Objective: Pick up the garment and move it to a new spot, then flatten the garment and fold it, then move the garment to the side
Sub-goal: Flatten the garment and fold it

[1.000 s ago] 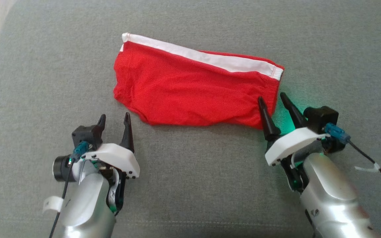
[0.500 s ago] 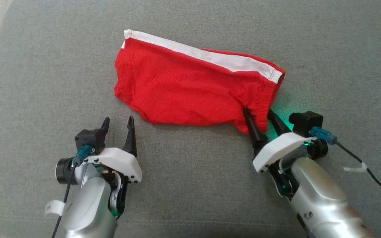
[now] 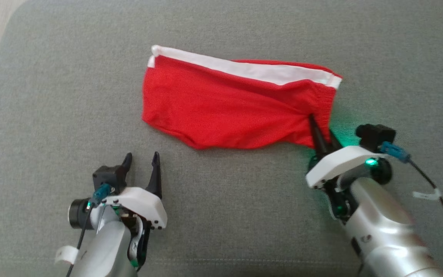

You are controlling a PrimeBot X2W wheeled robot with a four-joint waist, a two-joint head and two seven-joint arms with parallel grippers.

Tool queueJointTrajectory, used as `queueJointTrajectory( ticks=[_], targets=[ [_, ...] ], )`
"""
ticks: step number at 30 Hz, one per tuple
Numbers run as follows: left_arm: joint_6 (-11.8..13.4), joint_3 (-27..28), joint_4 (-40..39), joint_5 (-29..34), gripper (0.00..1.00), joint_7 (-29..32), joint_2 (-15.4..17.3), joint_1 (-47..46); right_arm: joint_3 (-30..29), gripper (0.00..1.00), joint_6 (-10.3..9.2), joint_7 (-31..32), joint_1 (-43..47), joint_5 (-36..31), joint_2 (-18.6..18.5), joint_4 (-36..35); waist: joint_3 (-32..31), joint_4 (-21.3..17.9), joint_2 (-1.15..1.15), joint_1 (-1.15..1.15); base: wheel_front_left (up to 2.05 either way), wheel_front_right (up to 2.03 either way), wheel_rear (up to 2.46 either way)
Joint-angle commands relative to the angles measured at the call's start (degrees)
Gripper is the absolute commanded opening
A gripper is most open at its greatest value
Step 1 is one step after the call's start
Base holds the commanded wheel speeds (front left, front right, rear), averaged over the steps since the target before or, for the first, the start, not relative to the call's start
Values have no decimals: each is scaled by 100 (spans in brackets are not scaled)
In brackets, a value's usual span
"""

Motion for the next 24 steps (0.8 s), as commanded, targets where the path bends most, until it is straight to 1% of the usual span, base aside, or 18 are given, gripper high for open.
queueJointTrajectory(
  ticks=[1,4,7,12,17,20,24],
  targets=[
    [-1,119,-146,24,100,-35,64,-58,11,0,37,-79,-119,-66,-42,-97,-37,-30,0,0,0,0,0],
    [7,29,-167,-41,100,-35,64,1,-26,0,37,-31,-218,-175,-158,-189,-88,-50,0,0,0,0,0],
    [4,-103,-164,-130,100,-35,64,12,64,0,37,153,-315,-180,-164,-456,-114,-9,0,0,0,0,0],
    [17,-417,-187,-295,100,-35,64,29,269,0,37,539,-370,47,-55,-1121,-126,253,0,0,0,0,0],
    [55,-816,-233,-508,100,-35,64,60,414,0,37,866,-407,73,21,-1511,-91,770,0,0,0,0,0],
    [91,-1080,-277,-640,100,-35,63,59,378,0,37,1009,-480,-66,42,-1495,-35,1180,0,0,0,0,0],
    [145,-1400,-324,-802,100,-35,63,53,180,0,37,1067,-625,-349,56,-1264,56,1736,0,0,0,0,0]
  ],
)
